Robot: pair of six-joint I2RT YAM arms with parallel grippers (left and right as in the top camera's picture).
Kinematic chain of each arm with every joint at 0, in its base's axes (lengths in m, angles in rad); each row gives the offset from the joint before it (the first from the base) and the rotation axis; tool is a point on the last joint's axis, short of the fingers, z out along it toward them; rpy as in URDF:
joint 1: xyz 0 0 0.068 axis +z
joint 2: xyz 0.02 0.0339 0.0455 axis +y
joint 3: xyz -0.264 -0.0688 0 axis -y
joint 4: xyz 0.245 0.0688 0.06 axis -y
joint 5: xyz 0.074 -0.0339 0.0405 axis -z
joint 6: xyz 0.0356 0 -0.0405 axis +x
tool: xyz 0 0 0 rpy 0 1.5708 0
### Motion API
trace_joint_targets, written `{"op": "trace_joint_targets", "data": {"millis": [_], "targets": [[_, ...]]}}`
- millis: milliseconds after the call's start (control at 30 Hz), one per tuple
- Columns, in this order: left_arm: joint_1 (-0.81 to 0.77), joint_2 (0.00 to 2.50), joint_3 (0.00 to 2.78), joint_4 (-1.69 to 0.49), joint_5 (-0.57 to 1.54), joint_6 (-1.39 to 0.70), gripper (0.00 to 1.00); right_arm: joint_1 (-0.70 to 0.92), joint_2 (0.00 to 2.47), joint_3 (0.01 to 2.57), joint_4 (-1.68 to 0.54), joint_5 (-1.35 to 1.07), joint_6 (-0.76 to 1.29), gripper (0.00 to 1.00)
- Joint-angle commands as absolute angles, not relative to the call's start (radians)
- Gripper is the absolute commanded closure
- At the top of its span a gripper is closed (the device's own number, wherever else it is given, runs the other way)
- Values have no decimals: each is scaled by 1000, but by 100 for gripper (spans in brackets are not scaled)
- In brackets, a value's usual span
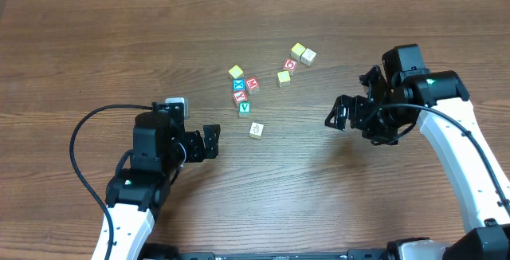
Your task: Flip 3 blocks
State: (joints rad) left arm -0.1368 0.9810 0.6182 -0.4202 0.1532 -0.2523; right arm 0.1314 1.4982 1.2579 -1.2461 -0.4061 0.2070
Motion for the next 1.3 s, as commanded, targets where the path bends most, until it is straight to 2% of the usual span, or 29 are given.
{"op": "trace_joint_targets", "data": {"millis": [0, 333, 733, 1100, 1267], "targets": [[-133, 925, 667, -415, 186, -307, 0, 130, 1493, 1280, -1246, -402, 125, 0], [-133, 659, 738, -458, 199, -310, 0, 130, 1474, 1280, -1235, -368, 107, 0], [-133, 574, 786, -565, 287, -254, 0, 130, 1265, 1281, -1243, -314, 92, 0], [-133, 574, 790, -667, 89, -231, 0, 130, 1245, 1280, -1250, -307, 92, 0], [-133, 574, 788, -691, 70, -232, 0, 130, 1248, 1280, -1248, -307, 92, 0]]}}
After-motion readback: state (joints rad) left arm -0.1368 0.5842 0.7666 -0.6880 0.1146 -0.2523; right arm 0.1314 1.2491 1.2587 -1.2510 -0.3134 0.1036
